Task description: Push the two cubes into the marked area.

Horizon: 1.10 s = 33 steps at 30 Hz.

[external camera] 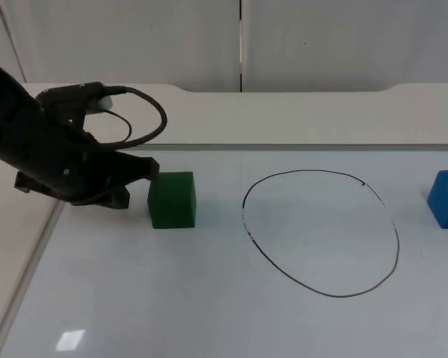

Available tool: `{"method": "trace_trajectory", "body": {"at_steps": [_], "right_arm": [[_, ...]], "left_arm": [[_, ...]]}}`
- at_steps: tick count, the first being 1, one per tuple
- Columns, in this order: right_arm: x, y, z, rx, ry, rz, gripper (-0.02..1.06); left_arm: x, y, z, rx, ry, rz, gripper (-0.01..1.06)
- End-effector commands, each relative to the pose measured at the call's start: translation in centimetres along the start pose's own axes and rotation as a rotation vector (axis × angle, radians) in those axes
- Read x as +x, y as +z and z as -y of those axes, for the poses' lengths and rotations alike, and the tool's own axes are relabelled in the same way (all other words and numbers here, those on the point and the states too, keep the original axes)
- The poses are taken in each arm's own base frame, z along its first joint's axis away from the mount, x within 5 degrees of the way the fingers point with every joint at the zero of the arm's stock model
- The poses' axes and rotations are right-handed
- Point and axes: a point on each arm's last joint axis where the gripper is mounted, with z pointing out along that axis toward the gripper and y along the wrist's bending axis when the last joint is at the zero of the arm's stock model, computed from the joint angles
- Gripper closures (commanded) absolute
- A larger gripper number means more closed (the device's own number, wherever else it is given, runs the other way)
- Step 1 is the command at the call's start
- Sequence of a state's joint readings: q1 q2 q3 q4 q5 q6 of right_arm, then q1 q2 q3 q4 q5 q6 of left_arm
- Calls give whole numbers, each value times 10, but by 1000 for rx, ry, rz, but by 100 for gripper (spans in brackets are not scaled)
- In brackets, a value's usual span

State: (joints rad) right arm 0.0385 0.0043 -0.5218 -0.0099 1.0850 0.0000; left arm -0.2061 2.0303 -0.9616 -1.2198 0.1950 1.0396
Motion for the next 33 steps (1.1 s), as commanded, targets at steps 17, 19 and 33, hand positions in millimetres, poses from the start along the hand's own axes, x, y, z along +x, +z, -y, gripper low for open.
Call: {"method": "trace_trajectory", "body": {"at_steps": [17,19,33], "right_arm": [[1,1,0,11,-11,5,-1],[1,1,0,11,-11,5,-1],[1,1,1,16,-13,5,-1]], "left_arm": [[-1,6,3,32,-12,-16,105],[-1,6,4,33,-23,-14,105],[-1,8,13,54,-44,-3,105]]}}
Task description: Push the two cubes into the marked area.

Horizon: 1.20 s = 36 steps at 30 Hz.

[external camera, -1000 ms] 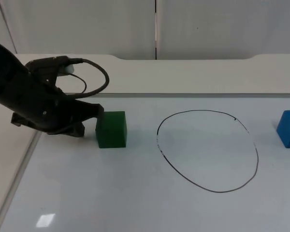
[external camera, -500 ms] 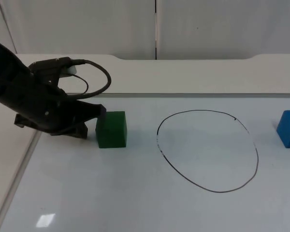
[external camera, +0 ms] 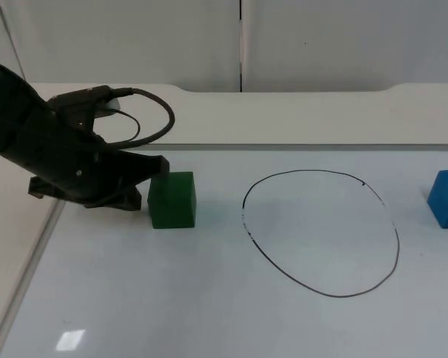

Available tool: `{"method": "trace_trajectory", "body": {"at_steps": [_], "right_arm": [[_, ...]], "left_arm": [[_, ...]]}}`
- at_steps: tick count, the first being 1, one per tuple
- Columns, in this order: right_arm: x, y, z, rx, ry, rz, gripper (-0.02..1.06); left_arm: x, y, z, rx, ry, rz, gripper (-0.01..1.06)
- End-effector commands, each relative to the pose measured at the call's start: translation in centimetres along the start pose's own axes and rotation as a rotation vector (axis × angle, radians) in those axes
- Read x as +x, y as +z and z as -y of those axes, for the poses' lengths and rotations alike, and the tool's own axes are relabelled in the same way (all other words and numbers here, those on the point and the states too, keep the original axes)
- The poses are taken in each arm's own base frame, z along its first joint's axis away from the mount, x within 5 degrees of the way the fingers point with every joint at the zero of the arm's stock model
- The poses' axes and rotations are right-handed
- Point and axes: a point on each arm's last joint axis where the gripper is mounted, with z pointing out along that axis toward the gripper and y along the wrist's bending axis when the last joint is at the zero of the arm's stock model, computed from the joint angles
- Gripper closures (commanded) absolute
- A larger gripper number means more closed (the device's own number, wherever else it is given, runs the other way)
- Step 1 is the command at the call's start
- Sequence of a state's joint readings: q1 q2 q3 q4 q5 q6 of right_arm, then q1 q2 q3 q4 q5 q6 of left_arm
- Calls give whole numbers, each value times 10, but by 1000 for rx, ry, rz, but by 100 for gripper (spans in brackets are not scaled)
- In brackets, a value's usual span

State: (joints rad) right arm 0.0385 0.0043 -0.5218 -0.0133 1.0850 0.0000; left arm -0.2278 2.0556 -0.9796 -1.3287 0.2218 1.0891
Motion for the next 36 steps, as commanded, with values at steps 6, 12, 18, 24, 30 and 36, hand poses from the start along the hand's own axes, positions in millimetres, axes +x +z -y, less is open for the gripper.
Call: {"method": "trace_trajectory", "body": {"at_steps": [6,12,18,24,30,36], "right_arm": [[1,1,1,13,-12,5,-1],[1,1,1,13,-12,5,-1],[1,1,1,13,-12,5,-1],[1,1,1,13,-12,5,-1],[1,1,1,13,-12,5,-1],[1,1,1,13,-12,5,-1]], "left_arm": [[3,3,17,12,53,3,105],[6,4,26,16,76,0,105],[6,5,27,25,71,-4,105],[6,5,28,27,66,-4,105],[6,5,28,29,38,2,105],[5,4,31,57,31,-4,105]]}}
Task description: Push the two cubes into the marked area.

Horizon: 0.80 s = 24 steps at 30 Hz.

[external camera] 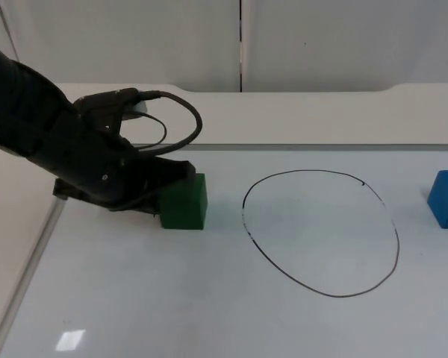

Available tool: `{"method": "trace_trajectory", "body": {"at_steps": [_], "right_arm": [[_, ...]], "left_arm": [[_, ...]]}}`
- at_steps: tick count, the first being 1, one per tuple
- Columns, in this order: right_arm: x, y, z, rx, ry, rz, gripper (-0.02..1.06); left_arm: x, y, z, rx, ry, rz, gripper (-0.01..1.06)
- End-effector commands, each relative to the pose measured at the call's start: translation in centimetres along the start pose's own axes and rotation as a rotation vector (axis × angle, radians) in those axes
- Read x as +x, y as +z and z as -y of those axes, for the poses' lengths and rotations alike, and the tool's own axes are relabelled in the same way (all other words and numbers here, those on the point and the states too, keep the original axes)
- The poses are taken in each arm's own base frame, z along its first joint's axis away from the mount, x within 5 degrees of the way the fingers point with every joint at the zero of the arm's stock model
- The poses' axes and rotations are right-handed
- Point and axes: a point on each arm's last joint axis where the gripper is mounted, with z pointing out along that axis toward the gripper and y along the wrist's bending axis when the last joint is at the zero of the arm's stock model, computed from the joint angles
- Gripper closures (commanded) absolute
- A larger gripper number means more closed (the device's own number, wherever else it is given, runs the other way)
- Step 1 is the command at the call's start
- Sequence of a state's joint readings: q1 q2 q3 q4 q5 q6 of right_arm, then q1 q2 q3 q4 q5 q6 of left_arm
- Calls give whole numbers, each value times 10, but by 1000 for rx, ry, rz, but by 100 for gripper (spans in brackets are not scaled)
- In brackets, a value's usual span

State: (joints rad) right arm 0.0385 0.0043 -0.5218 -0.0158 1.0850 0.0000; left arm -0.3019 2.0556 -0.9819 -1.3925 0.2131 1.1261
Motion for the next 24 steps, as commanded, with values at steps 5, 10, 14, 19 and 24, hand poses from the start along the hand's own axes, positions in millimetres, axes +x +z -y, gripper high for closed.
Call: {"method": "trace_trajectory", "body": {"at_steps": [5,10,14,19,24], "right_arm": [[1,1,0,10,-10,5,-1],[1,1,0,10,-10,5,-1],[1,1,0,10,-10,5,-1],[1,1,0,10,-10,5,-1],[1,1,0,10,-10,5,-1]], "left_arm": [[-4,0,12,55,12,6,105],[-1,1,21,82,28,-8,105],[-1,1,23,90,34,-12,105],[0,1,25,112,32,-22,105],[1,1,25,116,32,-23,105]]}}
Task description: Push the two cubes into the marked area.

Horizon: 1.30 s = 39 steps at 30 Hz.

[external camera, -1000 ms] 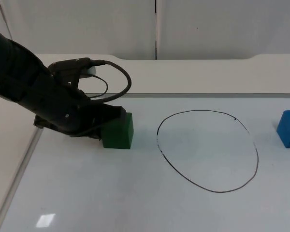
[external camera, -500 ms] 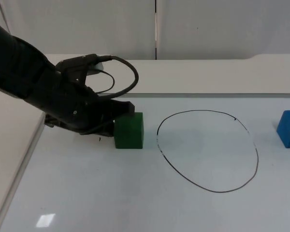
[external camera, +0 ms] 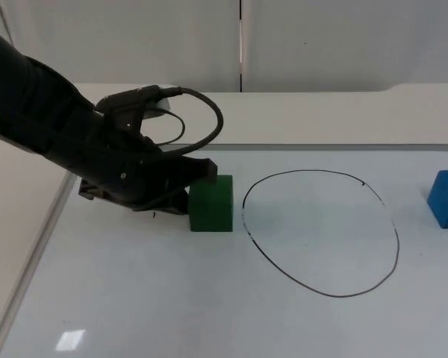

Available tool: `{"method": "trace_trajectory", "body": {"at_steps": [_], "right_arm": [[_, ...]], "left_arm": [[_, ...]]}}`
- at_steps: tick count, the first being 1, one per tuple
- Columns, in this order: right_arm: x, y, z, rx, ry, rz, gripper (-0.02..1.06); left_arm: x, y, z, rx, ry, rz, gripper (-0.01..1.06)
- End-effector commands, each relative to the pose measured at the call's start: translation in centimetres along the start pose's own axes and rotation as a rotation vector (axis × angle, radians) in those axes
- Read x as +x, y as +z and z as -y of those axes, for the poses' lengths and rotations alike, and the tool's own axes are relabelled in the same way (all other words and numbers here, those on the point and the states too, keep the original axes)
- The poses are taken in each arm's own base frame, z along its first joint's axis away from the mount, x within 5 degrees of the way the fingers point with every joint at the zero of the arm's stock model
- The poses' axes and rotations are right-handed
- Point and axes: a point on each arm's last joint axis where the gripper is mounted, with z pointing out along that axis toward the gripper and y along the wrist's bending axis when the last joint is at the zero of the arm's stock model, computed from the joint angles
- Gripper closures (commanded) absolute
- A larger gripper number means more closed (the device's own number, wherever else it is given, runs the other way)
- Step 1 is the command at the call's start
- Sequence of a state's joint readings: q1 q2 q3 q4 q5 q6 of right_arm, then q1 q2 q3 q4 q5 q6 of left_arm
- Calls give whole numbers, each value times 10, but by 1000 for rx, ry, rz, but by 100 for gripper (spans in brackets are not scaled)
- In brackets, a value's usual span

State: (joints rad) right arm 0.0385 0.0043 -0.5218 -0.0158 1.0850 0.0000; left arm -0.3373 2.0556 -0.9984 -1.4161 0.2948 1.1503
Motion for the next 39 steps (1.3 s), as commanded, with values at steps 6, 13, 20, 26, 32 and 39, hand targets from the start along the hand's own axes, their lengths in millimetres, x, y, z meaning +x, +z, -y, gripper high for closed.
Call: {"method": "trace_trajectory", "body": {"at_steps": [6,13,20,26,32,39], "right_arm": [[1,1,0,10,-10,5,-1],[1,1,0,10,-10,5,-1],[1,1,0,10,-10,5,-1],[1,1,0,10,-10,5,-1],[1,1,0,10,-10,5,-1],[1,1,0,10,-10,5,-1]], "left_arm": [[-1,1,6,25,0,-1,105],[6,5,24,40,71,-17,105],[6,7,24,-9,84,3,105],[4,6,20,-53,84,24,105],[-3,7,23,-45,103,42,105],[-3,8,36,10,111,34,105]]}}
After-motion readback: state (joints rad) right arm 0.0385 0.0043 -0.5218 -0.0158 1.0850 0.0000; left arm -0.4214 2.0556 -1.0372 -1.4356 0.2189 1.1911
